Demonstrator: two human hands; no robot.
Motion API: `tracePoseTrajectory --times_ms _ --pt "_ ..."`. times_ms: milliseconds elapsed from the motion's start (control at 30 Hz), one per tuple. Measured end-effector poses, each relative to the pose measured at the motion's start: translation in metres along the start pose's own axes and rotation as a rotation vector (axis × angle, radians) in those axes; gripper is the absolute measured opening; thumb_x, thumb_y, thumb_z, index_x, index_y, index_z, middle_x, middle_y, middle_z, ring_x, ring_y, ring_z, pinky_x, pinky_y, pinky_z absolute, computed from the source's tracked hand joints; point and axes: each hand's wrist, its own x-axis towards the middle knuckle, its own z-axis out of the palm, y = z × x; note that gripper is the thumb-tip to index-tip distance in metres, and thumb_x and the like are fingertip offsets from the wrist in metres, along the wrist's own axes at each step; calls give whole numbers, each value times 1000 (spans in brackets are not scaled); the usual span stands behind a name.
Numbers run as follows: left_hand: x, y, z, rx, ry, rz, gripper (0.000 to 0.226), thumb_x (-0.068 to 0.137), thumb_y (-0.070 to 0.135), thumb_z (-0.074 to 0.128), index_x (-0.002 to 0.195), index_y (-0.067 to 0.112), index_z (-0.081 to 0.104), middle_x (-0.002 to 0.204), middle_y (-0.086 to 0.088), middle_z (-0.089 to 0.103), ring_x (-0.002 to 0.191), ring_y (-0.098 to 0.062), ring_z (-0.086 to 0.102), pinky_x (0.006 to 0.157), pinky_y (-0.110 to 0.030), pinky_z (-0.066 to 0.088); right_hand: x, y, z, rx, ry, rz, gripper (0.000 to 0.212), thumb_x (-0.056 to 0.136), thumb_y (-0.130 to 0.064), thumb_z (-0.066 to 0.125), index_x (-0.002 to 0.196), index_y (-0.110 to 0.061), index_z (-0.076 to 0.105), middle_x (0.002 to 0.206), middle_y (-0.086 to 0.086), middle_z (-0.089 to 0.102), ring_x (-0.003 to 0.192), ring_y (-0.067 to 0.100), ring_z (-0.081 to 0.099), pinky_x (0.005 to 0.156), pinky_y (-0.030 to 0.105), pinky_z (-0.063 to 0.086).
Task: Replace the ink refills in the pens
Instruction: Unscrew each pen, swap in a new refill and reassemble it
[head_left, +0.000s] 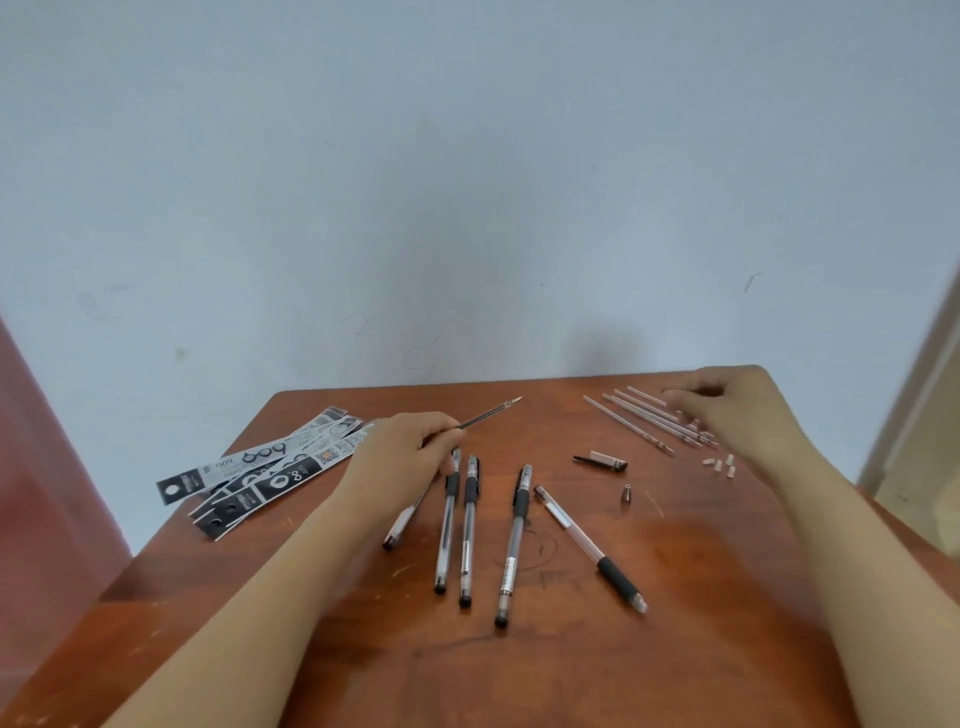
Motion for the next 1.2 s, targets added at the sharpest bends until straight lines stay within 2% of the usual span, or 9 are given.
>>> tracePoseTrajectory --times_ms 67,133,233,333,467,733,933,1100,1200 --pt "-1 4 3 13 -11 22 16 91 23 49 87 29 63 63 10 64 55 -3 53 58 -23 43 1 3 6 -259 -79 -15 15 86 -3 56 88 -5 71 61 -9 53 46 4 49 41 10 41" --pt "-2 5 5 18 -19 36 16 92 23 48 91 27 64 64 11 63 59 -6 55 61 -23 44 4 8 6 -417 -135 -11 21 87 -1 50 95 2 69 63 -6 50 53 11 47 45 6 42" --pt "-2 6 7 43 -9 63 19 91 23 48 100 23 65 67 11 63 64 -7 56 68 -28 48 7 14 3 -517 -146 39 20 84 0 49 85 12 65 64 14 56 58 31 56 49 24 48" --pt "-3 8 9 54 -15 86 21 91 24 49 104 22 65 69 9 64 59 -5 54 69 -31 51 7 17 1 -579 -147 100 18 80 -5 56 68 4 66 66 22 68 61 35 66 63 38 56" --pt "-3 9 10 62 -18 99 21 91 24 49 106 21 64 68 15 60 61 -2 52 70 -27 49 7 19 -1 -622 -134 156 21 75 -10 61 55 -6 62 66 14 70 66 29 68 72 36 56" --pt "-5 11 10 46 4 108 20 91 22 50 104 20 65 67 19 59 63 -2 54 69 -26 49 12 26 4 -638 -147 161 11 71 -4 60 62 -1 66 71 19 68 73 34 67 74 41 57" --pt "-5 11 11 37 28 116 21 90 21 50 105 19 65 67 24 56 59 2 51 61 -15 41 16 31 5 -655 -194 179 14 70 -2 61 57 -7 59 58 12 55 65 31 58 67 32 50" --pt "-7 14 10 9 45 112 19 90 19 51 102 18 66 69 22 57 67 -1 57 67 -17 45 16 30 6 -655 -202 199 5 71 -2 62 68 -2 66 67 17 61 67 31 59 69 31 51" --pt "-9 15 10 -30 65 92 18 89 18 52 100 18 67 71 18 60 72 -10 61 69 -19 47 14 27 4 -630 -106 177 14 75 -6 59 63 0 64 63 17 62 66 31 60 61 31 50"
